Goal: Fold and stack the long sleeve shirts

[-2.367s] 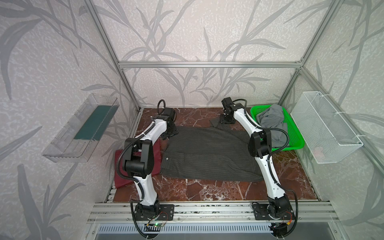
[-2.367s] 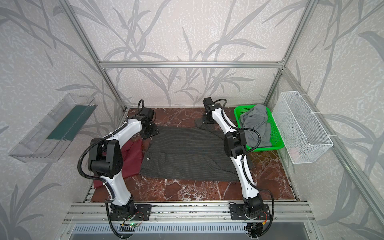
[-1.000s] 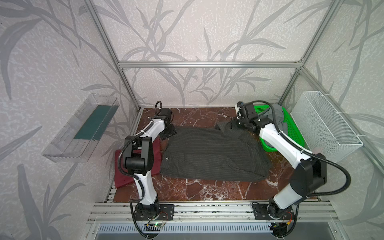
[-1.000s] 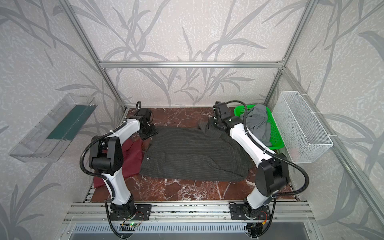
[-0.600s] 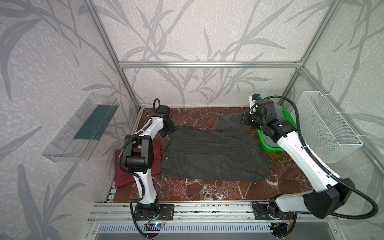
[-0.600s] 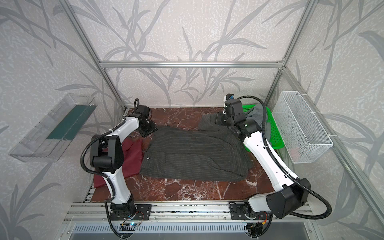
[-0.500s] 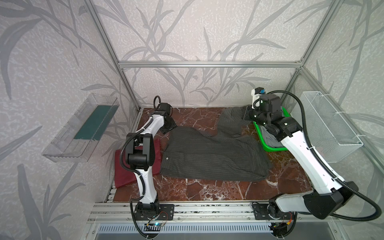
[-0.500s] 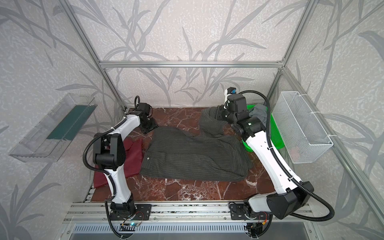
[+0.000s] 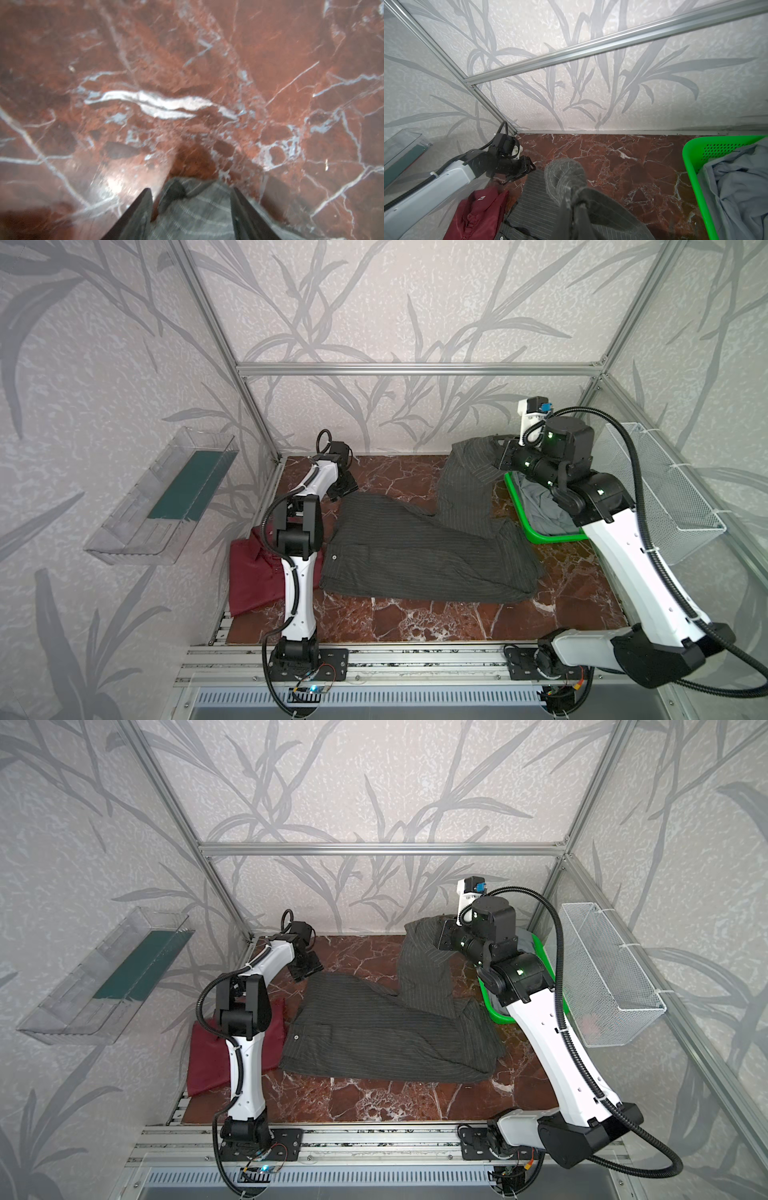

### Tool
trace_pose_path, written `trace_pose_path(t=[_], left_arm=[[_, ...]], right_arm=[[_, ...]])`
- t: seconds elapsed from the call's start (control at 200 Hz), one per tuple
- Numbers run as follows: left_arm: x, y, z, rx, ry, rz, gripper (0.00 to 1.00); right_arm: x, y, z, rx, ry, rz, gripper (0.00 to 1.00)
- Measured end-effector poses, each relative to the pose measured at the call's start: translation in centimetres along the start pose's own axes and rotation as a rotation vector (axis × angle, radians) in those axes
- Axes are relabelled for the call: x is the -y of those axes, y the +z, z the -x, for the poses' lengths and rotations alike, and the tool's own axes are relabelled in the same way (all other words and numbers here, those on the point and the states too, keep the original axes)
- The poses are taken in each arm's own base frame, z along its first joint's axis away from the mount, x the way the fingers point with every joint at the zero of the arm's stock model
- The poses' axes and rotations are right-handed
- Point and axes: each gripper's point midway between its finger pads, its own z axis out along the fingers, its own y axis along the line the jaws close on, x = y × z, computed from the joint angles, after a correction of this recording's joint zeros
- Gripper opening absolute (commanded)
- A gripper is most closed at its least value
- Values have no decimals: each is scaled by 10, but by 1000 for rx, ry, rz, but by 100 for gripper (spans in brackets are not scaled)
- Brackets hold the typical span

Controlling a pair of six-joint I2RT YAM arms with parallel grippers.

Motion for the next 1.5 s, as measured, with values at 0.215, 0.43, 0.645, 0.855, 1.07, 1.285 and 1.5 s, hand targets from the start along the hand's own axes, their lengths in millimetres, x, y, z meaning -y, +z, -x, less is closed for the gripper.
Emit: trace_pose_path(t=[0.215, 0.43, 0.645, 0.855, 1.07, 1.285, 1.5], left_arm=[[19, -7, 13, 35, 18, -4, 61], [29, -4, 13, 37, 42, 19, 56], [27, 13, -7, -12, 73, 74, 50], [30, 24, -13, -29, 86, 85, 39], [27, 27, -16, -38, 97, 106, 11], [27, 22, -12, -30, 107, 110, 0], [26, 3, 3, 42, 128, 117, 0]], right_arm=[[-22, -34, 30, 112, -10, 95, 0], [-32, -41, 35, 139, -14, 154, 0], [-33, -38, 28, 120, -15, 170, 0], [-32, -42, 26, 125, -15, 172, 0], [-35, -55, 32, 155, -19, 182, 0], [-31, -52, 28, 153, -18, 170, 0], [-15, -50, 13, 144, -8, 108, 0]])
